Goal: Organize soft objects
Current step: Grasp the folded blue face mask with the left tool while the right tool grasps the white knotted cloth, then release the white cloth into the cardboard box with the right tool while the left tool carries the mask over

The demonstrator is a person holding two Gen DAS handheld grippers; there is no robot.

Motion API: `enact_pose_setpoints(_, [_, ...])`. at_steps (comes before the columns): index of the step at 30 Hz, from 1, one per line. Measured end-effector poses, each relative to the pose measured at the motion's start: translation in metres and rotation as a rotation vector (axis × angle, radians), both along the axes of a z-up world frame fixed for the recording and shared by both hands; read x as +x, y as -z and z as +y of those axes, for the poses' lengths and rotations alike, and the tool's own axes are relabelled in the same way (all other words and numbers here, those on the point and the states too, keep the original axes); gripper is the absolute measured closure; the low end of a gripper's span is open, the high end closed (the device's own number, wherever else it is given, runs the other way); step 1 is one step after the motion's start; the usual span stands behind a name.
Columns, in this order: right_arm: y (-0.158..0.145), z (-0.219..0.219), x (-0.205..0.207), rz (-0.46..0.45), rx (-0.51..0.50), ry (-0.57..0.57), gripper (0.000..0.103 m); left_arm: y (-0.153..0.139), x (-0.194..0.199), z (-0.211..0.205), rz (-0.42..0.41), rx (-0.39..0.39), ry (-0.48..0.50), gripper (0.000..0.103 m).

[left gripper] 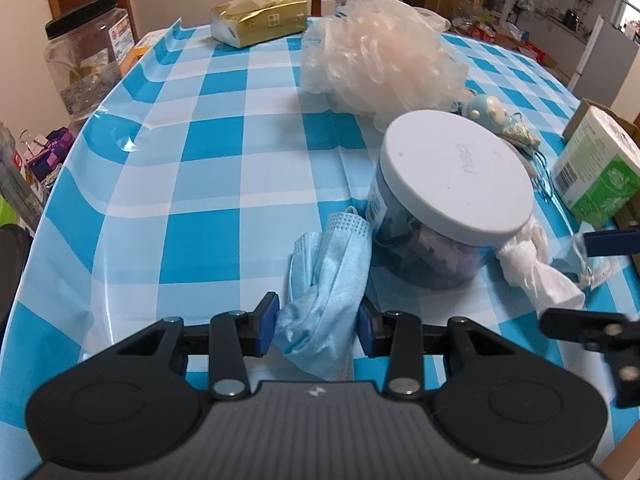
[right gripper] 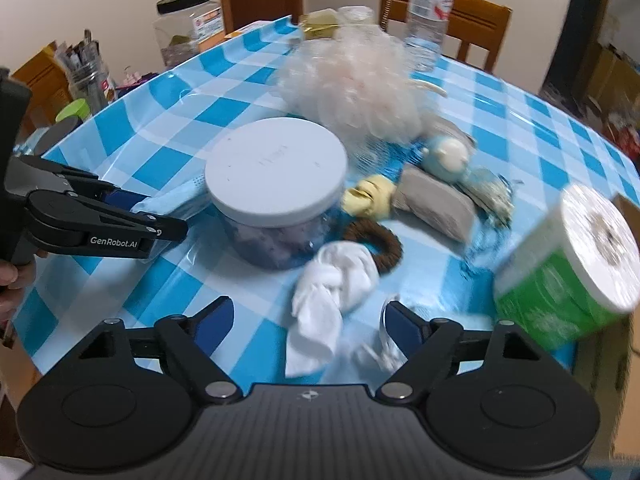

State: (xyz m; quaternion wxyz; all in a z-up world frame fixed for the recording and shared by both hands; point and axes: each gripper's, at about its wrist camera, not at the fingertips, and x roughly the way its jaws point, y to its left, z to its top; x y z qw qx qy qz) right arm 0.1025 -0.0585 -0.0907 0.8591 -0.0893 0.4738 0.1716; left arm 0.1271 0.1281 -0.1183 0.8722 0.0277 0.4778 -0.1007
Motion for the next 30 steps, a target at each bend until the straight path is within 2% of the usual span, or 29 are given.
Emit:
enact_pose_setpoints(9, [0.023, 0.011, 0.031, -0.001, -0.088, 0.009, 0.026, 0.002, 0.002, 0.000, 0.013, -0.002, -0.004, 0.064])
enact_pose_setpoints(12, [0.026, 0.011, 0.035, 0.006, -0.097, 0.008, 0.033, 0.002, 0.002, 0.000, 0.017, 0.000, -0.001, 0.064])
enact_pose_setpoints(14, [0.027, 0.011, 0.036, 0.012, -0.100, 0.001, 0.042, 0.001, 0.003, 0.000, 0.020, 0.000, 0.000, 0.064])
enact_pose_setpoints(21, [0.022, 0.013, 0.033, 0.016, -0.107, -0.017, 0.044, -0.004, 0.002, 0.002, 0.024, 0.008, 0.015, 0.064])
enact_pose_setpoints(30, [-0.010, 0.015, 0.018, 0.013, -0.078, -0.037, 0.044, -0.026, -0.012, 0.004, 0.019, 0.006, 0.052, 0.065])
